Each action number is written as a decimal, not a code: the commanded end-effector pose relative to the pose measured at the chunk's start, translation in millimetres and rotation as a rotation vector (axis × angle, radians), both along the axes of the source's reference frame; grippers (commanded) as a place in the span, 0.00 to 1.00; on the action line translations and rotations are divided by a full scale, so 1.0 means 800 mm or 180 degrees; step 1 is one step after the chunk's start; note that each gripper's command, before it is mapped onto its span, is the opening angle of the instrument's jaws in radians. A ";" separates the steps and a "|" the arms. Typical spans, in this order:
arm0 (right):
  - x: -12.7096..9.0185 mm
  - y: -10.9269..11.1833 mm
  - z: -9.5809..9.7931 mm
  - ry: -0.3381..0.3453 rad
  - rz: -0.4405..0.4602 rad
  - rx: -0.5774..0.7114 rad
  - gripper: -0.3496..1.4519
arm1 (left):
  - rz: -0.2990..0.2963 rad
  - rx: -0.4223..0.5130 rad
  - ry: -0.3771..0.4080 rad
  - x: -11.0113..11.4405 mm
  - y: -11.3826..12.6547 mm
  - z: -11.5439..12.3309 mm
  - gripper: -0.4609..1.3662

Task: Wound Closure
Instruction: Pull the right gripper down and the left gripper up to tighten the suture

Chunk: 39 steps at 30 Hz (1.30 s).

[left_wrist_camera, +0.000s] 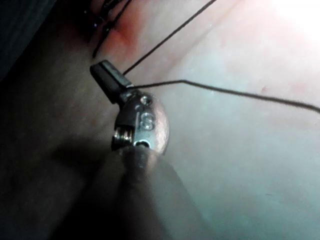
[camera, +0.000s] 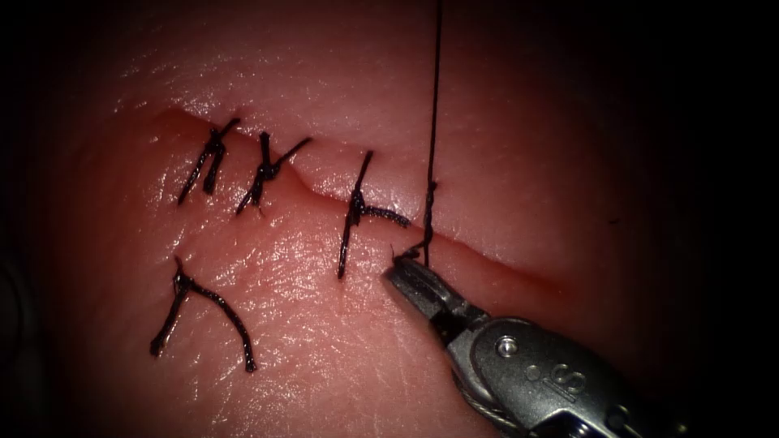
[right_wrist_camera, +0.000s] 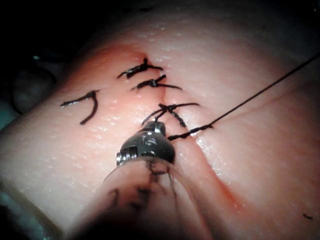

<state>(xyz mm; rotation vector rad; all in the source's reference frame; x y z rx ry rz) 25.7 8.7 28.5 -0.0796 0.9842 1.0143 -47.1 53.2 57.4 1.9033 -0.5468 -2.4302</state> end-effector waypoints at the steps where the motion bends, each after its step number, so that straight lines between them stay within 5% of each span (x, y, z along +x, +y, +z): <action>1: -0.0001 -0.0002 -0.0008 0.0038 0.0044 -0.0001 0.00 | 0.0012 0.0007 0.0010 -0.0001 0.0001 0.0004 0.06; 12: 0.0003 -0.0013 -0.0057 0.0174 0.0070 -0.0001 0.00 | -0.0122 0.0025 0.0046 -0.0014 0.0015 0.0016 0.06; 25: 0.0010 -0.0033 -0.0033 0.0192 -0.0008 0.0102 0.00 | -0.0277 -0.0084 0.0128 -0.0029 0.0063 0.0051 0.06; 31: 0.0027 -0.0058 -0.0037 0.0264 -0.0242 0.0123 0.00 | -0.0308 -0.0065 0.0108 -0.0026 0.0053 0.0065 0.06; 39: 0.0028 -0.0074 -0.0029 0.0341 -0.1095 -0.0245 0.00 | -0.0301 -0.0056 0.0118 -0.0025 0.0049 0.0069 0.06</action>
